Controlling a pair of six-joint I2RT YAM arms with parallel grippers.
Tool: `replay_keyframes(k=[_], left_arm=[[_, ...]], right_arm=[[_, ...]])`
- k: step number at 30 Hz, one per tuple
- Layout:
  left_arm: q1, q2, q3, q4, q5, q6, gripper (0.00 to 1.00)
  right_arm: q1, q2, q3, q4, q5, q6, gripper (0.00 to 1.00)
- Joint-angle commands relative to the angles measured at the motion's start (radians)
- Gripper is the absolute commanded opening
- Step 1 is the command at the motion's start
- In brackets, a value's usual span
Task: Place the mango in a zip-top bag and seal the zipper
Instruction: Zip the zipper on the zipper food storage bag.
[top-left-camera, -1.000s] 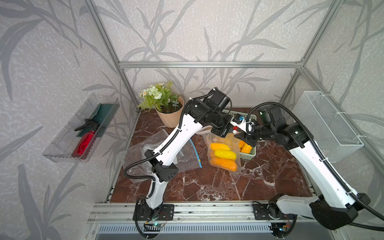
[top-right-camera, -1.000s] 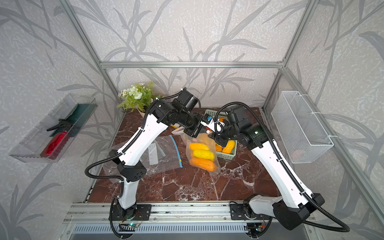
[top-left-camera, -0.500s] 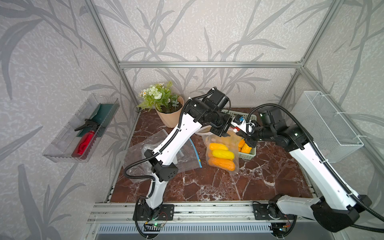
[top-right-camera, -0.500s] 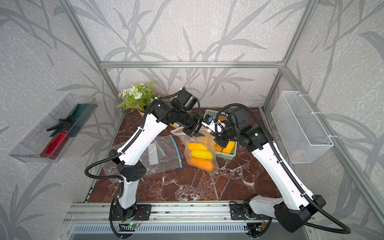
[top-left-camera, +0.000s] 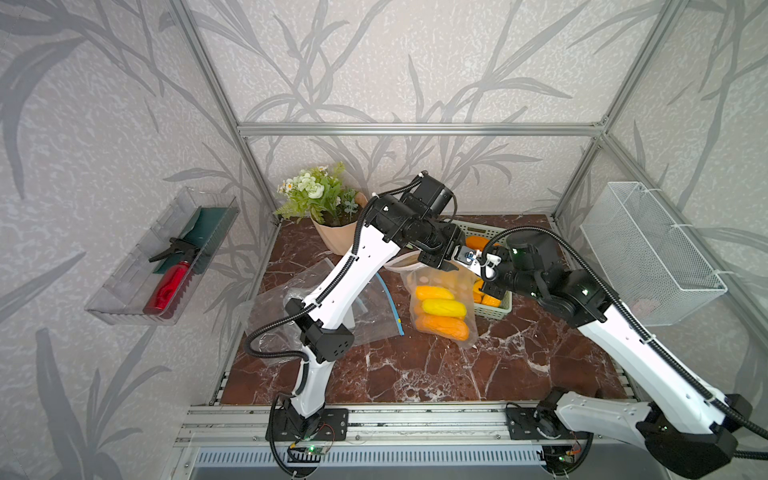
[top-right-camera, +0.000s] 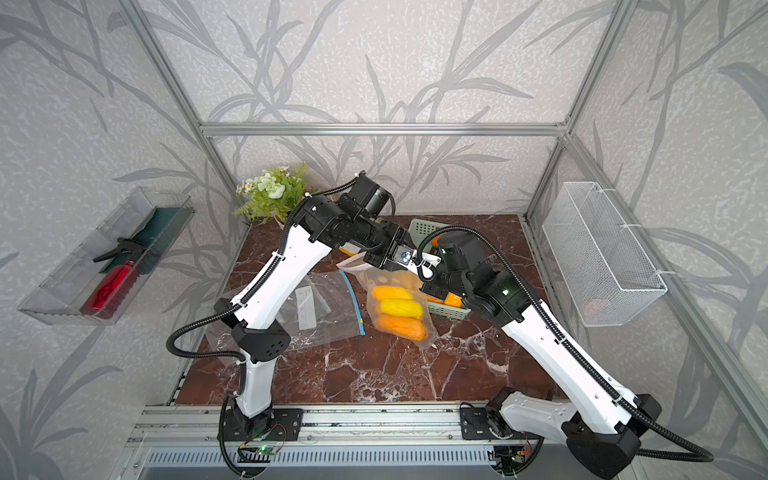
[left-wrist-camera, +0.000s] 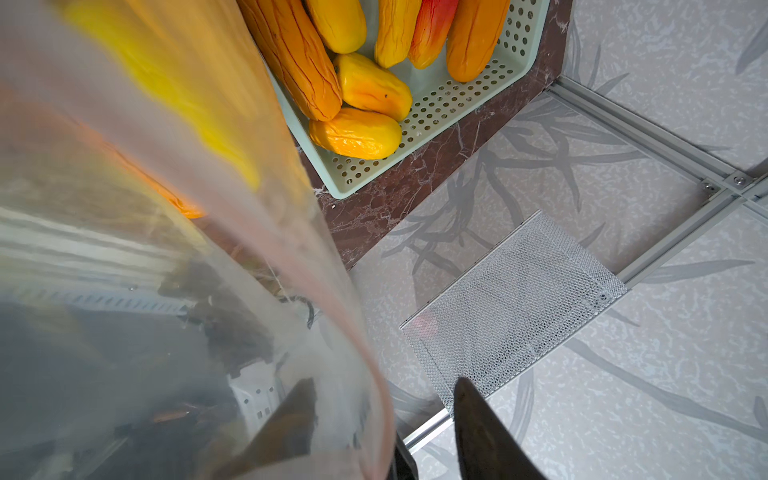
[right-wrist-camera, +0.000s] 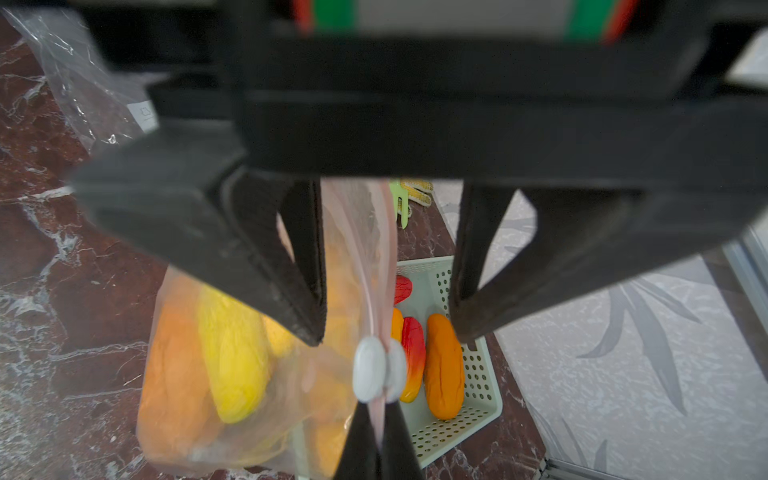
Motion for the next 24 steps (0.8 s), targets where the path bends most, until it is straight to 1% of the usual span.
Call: replay_keyframes(k=[1, 5, 11, 14, 18, 22, 24], left_arm=[[-0.005, -0.037, 0.001, -0.055, 0.029, -0.03, 0.49], [-0.006, -0.034, 0.0, -0.041, 0.027, -0.043, 0.44], [-0.006, -0.031, 0.016, -0.01, 0.011, -0.076, 0.39], [-0.007, -0.031, 0.017, -0.006, 0.01, -0.082, 0.34], [-0.007, -0.032, 0.016, -0.008, 0.007, -0.081, 0.24], [-0.007, -0.028, 0.017, -0.009, 0.007, -0.08, 0.17], [-0.006, -0.029, 0.016, -0.01, 0.005, -0.078, 0.11]], right_arm=[[0.007, -0.004, 0.003, 0.074, 0.052, -0.06, 0.0], [0.02, -0.001, -0.002, 0.071, 0.052, -0.07, 0.0], [0.037, 0.002, -0.023, 0.061, 0.055, -0.067, 0.0], [0.045, 0.01, -0.022, 0.068, 0.064, -0.065, 0.0], [0.049, 0.013, -0.02, 0.078, 0.064, -0.063, 0.0], [0.05, 0.013, -0.012, 0.081, 0.064, -0.063, 0.0], [0.05, 0.009, -0.011, 0.081, 0.065, -0.061, 0.0]])
